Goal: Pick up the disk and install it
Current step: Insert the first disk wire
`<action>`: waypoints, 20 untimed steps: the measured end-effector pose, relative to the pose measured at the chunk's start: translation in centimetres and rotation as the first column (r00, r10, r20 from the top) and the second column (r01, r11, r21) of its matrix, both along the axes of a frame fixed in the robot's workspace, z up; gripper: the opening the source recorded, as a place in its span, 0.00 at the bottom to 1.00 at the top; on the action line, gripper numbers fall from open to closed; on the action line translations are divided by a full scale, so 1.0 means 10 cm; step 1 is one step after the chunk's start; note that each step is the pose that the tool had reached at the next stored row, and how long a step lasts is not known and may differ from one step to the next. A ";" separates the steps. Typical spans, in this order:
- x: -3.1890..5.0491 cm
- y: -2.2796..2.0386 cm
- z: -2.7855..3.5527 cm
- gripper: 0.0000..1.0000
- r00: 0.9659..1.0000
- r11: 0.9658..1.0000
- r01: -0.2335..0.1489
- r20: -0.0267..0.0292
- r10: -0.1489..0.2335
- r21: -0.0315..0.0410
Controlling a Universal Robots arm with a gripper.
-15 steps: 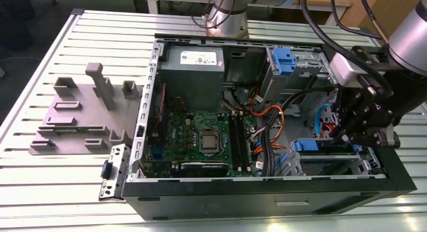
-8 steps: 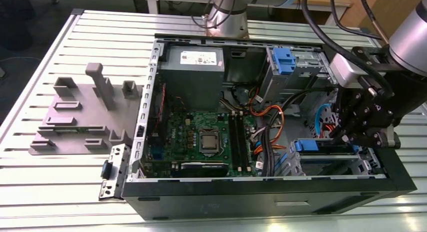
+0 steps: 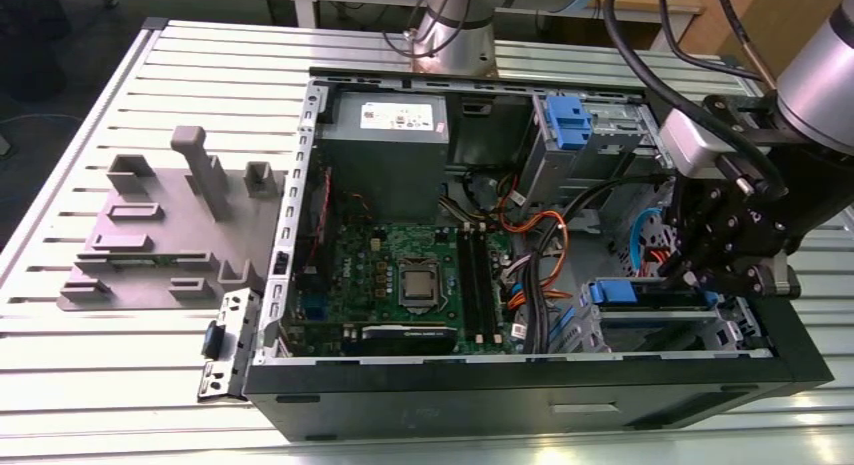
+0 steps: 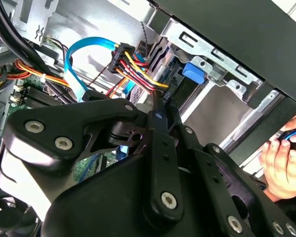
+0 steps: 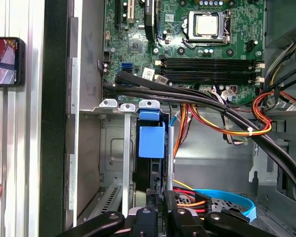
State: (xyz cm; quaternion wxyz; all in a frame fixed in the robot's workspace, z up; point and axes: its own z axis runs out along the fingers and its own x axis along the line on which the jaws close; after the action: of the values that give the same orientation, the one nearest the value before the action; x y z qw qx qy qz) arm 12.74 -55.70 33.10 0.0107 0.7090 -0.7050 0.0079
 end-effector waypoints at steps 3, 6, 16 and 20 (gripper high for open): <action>0.000 0.000 -0.002 0.18 1.000 1.000 0.000 0.000 0.000 0.000; 0.000 0.000 0.008 0.18 1.000 1.000 0.000 0.000 0.000 0.002; 0.000 -0.015 0.029 0.18 1.000 0.999 0.000 0.003 0.000 0.035; 0.000 -0.035 0.026 0.18 1.000 0.999 0.001 0.003 -0.001 0.038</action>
State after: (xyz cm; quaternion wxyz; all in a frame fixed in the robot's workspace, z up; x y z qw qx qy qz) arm 12.74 -56.05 33.36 -0.0038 0.7089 -0.7053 -0.0045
